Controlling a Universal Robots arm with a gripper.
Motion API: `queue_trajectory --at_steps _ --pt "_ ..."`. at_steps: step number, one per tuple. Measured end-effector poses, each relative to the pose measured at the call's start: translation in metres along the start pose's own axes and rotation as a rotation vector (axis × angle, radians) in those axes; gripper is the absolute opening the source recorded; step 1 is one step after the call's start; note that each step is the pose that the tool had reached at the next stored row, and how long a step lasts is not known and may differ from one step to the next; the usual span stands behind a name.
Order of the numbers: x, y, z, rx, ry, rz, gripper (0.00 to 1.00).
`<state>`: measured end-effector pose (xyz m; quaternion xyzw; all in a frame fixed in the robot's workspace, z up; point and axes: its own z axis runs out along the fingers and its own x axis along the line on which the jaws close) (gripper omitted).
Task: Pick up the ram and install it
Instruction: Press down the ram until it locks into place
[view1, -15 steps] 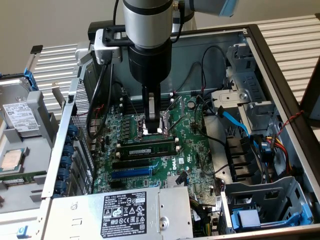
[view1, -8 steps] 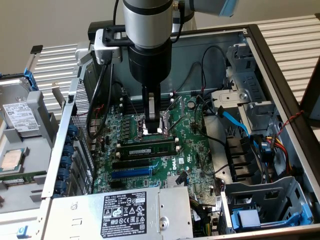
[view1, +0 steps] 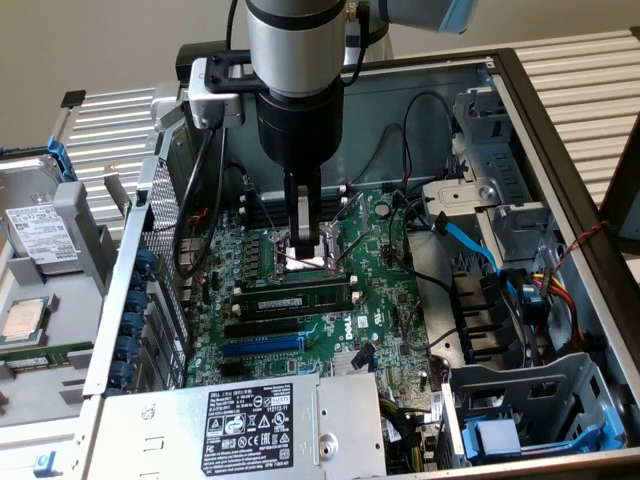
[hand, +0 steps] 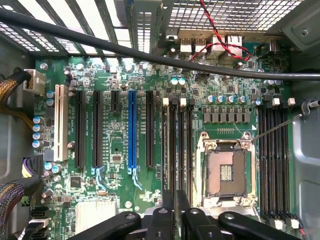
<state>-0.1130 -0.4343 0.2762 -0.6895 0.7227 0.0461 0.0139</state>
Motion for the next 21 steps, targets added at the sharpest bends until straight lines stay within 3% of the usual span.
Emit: queue_trajectory --at_steps 1,14,21 --pt "0.0 0.0 0.0 0.0 0.0 0.0 0.11" --pt "0.0001 0.0 0.0005 -0.0001 0.0002 0.0 0.11" --pt "0.0005 -0.0003 0.0064 0.0 -0.0003 0.0 0.11"
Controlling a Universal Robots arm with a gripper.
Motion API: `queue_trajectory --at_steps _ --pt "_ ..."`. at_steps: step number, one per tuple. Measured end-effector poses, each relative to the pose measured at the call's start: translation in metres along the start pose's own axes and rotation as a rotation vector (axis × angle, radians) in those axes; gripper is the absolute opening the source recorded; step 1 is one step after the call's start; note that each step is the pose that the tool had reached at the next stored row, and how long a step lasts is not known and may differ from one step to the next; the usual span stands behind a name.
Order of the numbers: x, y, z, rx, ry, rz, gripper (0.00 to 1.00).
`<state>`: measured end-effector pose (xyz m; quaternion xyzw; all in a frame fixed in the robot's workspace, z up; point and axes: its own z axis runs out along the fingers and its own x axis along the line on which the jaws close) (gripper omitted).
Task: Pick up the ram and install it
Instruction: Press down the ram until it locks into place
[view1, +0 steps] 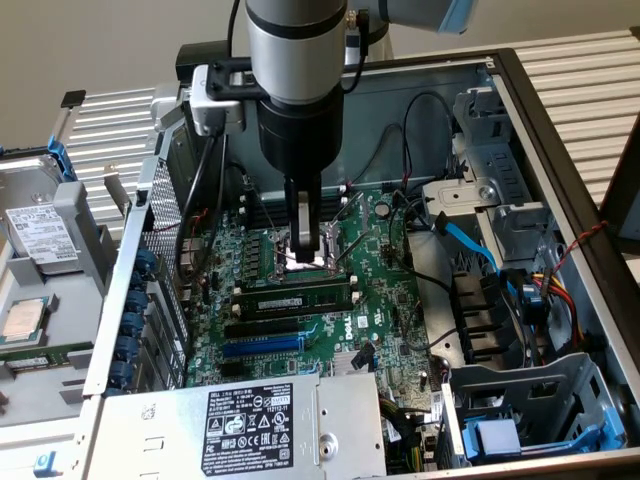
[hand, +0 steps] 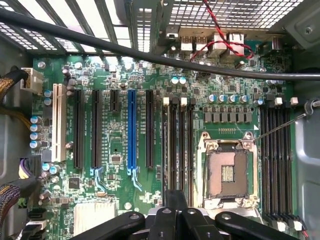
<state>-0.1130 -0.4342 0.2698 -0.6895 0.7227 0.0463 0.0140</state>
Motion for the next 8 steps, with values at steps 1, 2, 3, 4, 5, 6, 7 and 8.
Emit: queue_trajectory --at_steps 1,2,3,4,5,6,7,8 --pt "0.0 -0.0001 0.0017 0.0 0.0 0.0 0.11" --pt "0.0 -0.0002 0.0035 0.0001 0.0001 0.0 0.11" --pt "0.0 -0.0003 0.0053 0.0002 0.0001 0.0 0.11" --pt "0.001 -0.0004 0.0071 0.0003 0.0 0.0 0.11" --pt "0.001 -0.0005 0.009 0.0004 -0.0001 0.0 0.11" --pt "0.001 -0.0006 0.0108 0.0006 -0.0005 0.0 0.11" --pt "0.001 -0.0006 0.0126 0.0006 -0.0009 0.0 0.11" --pt "0.001 -0.0007 0.0144 0.0005 -0.0013 0.0 0.11"
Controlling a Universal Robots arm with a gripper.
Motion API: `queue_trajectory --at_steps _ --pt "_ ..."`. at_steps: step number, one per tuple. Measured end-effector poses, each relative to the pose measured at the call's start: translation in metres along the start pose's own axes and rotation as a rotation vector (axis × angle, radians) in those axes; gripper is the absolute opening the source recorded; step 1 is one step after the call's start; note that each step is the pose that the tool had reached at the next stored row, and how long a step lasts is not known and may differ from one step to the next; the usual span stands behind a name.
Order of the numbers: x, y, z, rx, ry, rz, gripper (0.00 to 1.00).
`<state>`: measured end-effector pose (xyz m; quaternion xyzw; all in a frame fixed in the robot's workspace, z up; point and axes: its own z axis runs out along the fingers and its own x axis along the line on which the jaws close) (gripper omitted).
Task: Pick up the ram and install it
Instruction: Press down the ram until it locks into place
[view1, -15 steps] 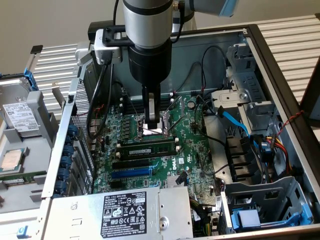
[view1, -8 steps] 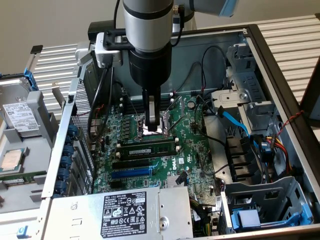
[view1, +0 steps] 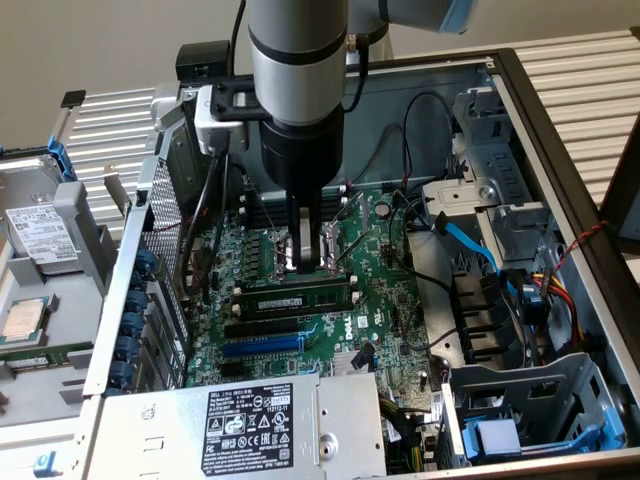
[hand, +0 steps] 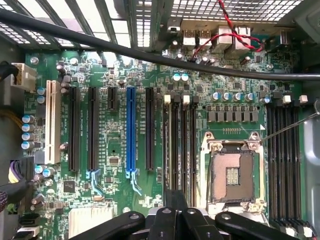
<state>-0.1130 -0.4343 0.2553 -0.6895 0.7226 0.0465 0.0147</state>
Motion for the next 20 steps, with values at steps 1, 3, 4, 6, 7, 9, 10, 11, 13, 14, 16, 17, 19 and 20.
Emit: queue_trajectory --at_steps 1,3,4,6,7,9,10,11,13,14,16,17,19,20 --pt "0.0 -0.0001 0.0018 0.0 -0.0005 0.0 0.11" --pt "0.0 -0.0002 0.0054 0.0 -0.0013 0.0 0.11" --pt "0.001 -0.0003 0.0072 0.0 -0.0017 0.0 0.11" --pt "0.001 -0.0005 0.0108 0.0 -0.0023 0.0 0.11" --pt "0.001 -0.0006 0.0127 0.0 -0.0027 0.0 0.11" --pt "0.001 -0.0008 0.0163 0.0001 -0.0032 0.0 0.11" --pt "0.002 -0.0008 0.018 0.0001 -0.0033 0.0 0.11" --pt "0.002 -0.0009 0.0198 0.0002 -0.0035 0.0 0.11" --pt "0.002 -0.0011 0.0235 0.0002 -0.0038 0.0 0.11" --pt "0.002 -0.0012 0.0253 0.0001 -0.0037 0.0 0.11" --pt "0.003 -0.0013 0.0285 -0.0002 -0.0032 0.0 0.11" --pt "0.003 -0.0014 0.0302 -0.0007 -0.0033 0.0 0.11" --pt "0.003 -0.0015 0.0333 -0.0008 -0.0032 0.0 0.11" --pt "0.003 -0.0016 0.0333 -0.001 -0.003 0.0 0.11"
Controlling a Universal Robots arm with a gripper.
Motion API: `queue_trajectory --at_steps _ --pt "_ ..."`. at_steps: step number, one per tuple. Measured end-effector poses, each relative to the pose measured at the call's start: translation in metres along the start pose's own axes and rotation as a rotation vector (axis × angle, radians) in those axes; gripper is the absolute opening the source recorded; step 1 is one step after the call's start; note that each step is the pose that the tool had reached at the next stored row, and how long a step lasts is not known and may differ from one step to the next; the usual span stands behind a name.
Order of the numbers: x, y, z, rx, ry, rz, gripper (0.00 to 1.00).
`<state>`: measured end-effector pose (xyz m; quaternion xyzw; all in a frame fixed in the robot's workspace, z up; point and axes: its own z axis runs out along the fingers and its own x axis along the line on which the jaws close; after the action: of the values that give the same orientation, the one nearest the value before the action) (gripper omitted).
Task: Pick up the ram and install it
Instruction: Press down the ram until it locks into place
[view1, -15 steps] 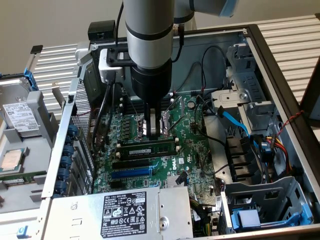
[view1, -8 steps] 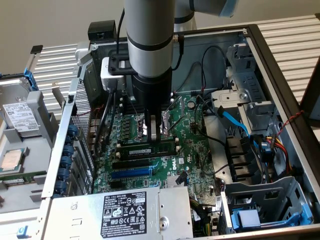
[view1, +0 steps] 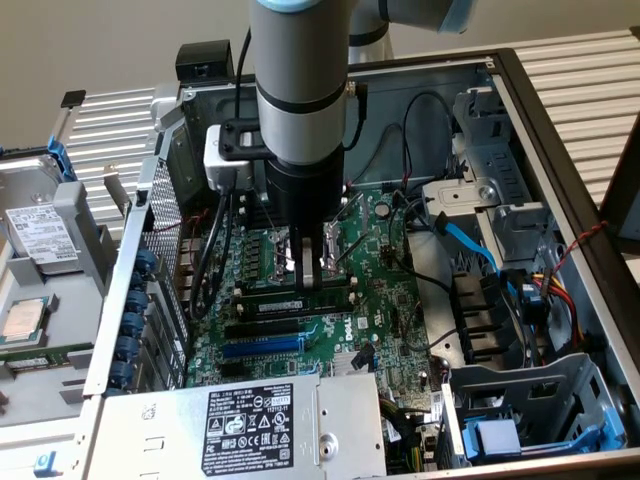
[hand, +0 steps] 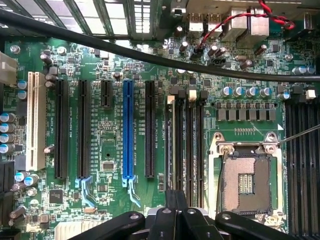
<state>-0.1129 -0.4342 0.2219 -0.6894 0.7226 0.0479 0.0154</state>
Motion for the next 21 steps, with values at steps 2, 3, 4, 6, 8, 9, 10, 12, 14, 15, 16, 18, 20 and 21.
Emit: queue_trajectory --at_steps 2,3,4,6,8,9,10,12,14,15,16,18,20,21 --pt "0.0 0.0 0.0003 0.0002 -0.0006 0.0 0.11" --pt "0.0 0.0 0.0009 0.0008 -0.0018 0.0 0.11" --pt "0.0 0.0001 0.0008 0.0008 -0.0017 0.0 0.11" --pt "0.0 0.0 -0.0001 0.0001 -0.0001 0.0 0.11" --pt "0.0 0.0 -0.0007 0.0001 -0.0002 0.0 0.11" --pt "0.0 0.0 -0.0009 0.0004 -0.0008 0.0 0.11" --pt "0.0 0.0001 -0.0011 0.0008 -0.0017 0.0 0.11" --pt "0.0 0.0001 -0.0026 0.0014 -0.0027 0.0 0.11" --pt "-0.001 0.0006 -0.0113 0.0015 -0.0027 0.0 0.11" --pt "-0.002 0.0009 -0.0178 0.0015 -0.0028 0.0 0.11" --pt "-0.002 0.001 -0.0202 0.0015 -0.0028 0.0 0.11" --pt "-0.002 0.0012 -0.0231 0.0014 -0.0026 0.0 0.11" --pt "-0.002 0.0013 -0.0259 0.0013 -0.0026 0.0 0.11" --pt "-0.002 0.0014 -0.027 0.0014 -0.0027 0.0 0.11"
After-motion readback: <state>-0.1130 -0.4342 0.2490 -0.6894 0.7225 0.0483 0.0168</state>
